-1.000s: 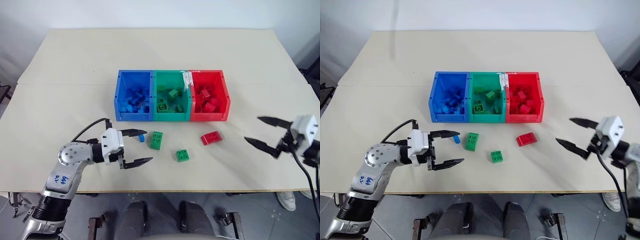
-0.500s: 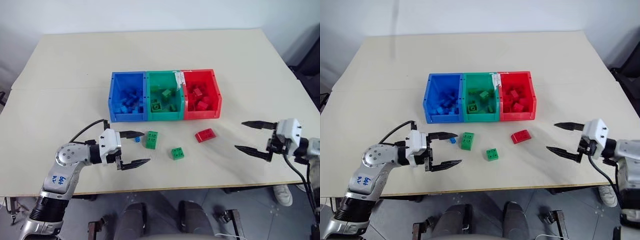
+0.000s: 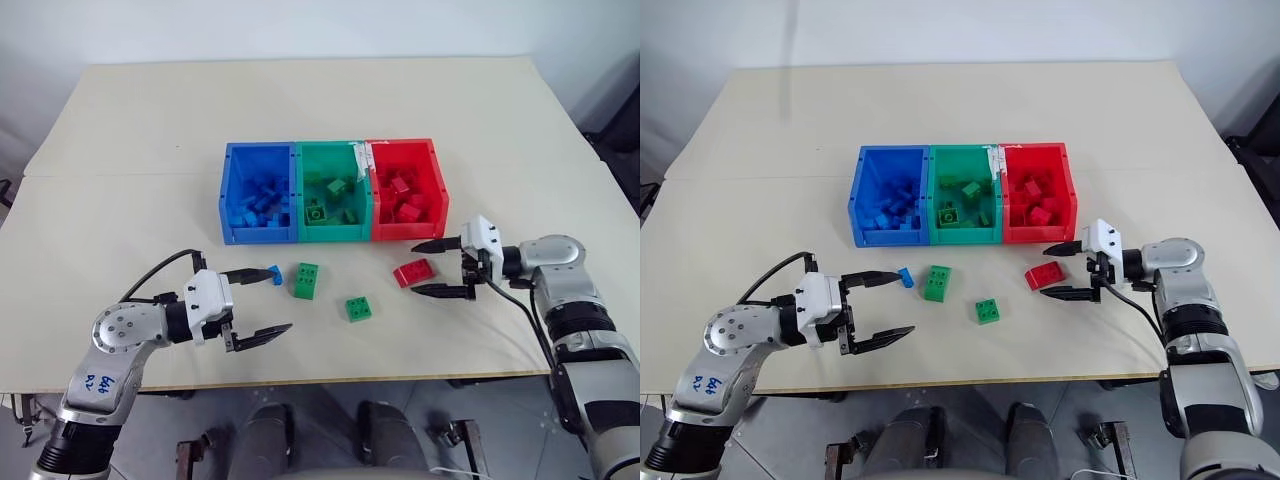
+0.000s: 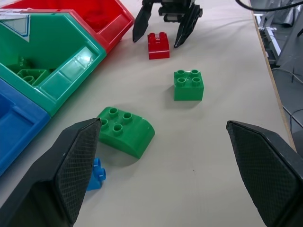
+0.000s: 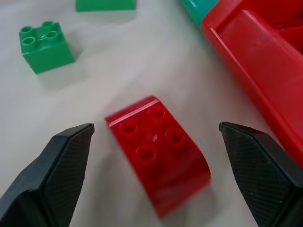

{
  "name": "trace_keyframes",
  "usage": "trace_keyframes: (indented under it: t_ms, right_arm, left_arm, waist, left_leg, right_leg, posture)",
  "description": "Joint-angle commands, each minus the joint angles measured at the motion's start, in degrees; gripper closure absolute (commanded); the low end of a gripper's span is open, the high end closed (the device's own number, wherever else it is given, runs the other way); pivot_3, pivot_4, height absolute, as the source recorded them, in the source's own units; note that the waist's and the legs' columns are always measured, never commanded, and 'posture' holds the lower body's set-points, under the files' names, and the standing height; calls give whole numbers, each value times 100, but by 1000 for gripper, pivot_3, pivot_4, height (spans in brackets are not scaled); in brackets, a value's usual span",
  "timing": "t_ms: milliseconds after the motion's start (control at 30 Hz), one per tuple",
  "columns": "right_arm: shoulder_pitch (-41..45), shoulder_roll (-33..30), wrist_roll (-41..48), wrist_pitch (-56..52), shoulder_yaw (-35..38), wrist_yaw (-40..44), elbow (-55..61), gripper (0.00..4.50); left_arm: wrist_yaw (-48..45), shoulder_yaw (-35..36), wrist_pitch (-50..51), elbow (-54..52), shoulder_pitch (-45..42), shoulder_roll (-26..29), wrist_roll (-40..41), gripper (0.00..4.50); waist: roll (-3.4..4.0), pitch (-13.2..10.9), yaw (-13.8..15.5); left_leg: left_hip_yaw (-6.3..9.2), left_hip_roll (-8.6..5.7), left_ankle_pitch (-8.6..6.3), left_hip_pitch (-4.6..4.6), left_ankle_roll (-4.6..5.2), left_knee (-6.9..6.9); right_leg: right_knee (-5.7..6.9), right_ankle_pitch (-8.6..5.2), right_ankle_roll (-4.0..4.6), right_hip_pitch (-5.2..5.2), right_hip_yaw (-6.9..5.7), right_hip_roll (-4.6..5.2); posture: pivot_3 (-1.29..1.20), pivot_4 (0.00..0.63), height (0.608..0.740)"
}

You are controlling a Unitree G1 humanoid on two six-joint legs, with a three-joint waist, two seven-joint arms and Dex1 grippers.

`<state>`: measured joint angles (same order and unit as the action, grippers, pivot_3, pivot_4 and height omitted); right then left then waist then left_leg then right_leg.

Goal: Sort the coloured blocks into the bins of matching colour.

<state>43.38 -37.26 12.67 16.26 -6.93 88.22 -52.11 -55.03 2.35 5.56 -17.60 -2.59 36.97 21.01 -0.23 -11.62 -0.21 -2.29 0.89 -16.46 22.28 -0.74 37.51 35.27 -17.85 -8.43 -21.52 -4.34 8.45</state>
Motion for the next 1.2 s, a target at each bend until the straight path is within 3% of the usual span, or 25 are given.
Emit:
trace_keyframes:
  t_ms: [33, 267, 433, 600, 733, 933, 1067, 1200]
  right_arm:
    - [79, -41, 195, 90, -225, 428, -13, 612]
    - [-23, -272, 709, -19, -393, 428, 427, 2967]
    - [-157, -466, 1157, -869, 72, 354, 1386, 3000]
    - [178, -409, 1579, -2068, 727, -458, 2171, 3000]
    - [1066, -103, 693, -1454, 812, -1847, 1052, 3000]
    - [1655, 179, 14, -817, 716, -2134, -209, 3000]
    - [1775, 284, -73, -601, 836, -2030, -454, 1648]
    - [1520, 140, 194, -572, 1063, -1378, -209, 292]
  left_arm:
    - [48, 153, -2, -226, 71, 77, 64, 0]
    - [48, 130, -16, -187, 24, 96, 56, 0]
    - [23, 62, -36, -77, -90, 62, 38, 0]
    - [38, 13, -46, -2, -167, 9, 15, 0]
    - [42, -71, -64, 67, -248, -54, -21, 0]
    - [55, -71, -92, 138, -335, -86, -41, 0]
    - [88, -21, -136, 141, -279, -82, -48, 0]
    - [142, 36, -191, 141, -174, -82, -49, 0]
  waist:
    - [0, 0, -2]
    - [0, 0, -4]
    - [0, 0, 3]
    - [1, 0, -9]
    - [0, 0, -18]
    - [-1, 1, -1]
    - [0, 0, -15]
    - [0, 0, -17]
  left_leg:
    - [0, 0, 0, 0, 0, 0]
    - [0, 1, 0, 0, -1, 2]
    - [0, 1, -2, 0, -2, 2]
    - [-2, 4, -2, 0, -3, 2]
    - [-6, 3, -3, 1, -4, 2]
    - [-6, 0, -4, 7, -1, -15]
    - [-10, -3, -7, 18, 4, -22]
    - [-10, -1, -7, 17, 4, -28]
  right_leg:
    - [0, 0, 0, 0, 0, 0]
    - [-1, 0, 0, 0, 0, 0]
    - [-2, 0, 0, -1, 0, 0]
    - [0, 0, 0, -4, -1, 0]
    - [-4, 0, 0, -7, 0, 0]
    - [3, 0, 1, -11, -1, 0]
    - [-10, 1, -1, -20, -2, 1]
    - [-17, 1, -1, -18, -6, 0]
  posture:
    - [0, 150, 740]
    - [0, 150, 740]
    - [0, 150, 740]
    - [0, 150, 740]
    - [0, 150, 740]
    - [0, 150, 740]
    - [0, 150, 740]
    - [0, 150, 740]
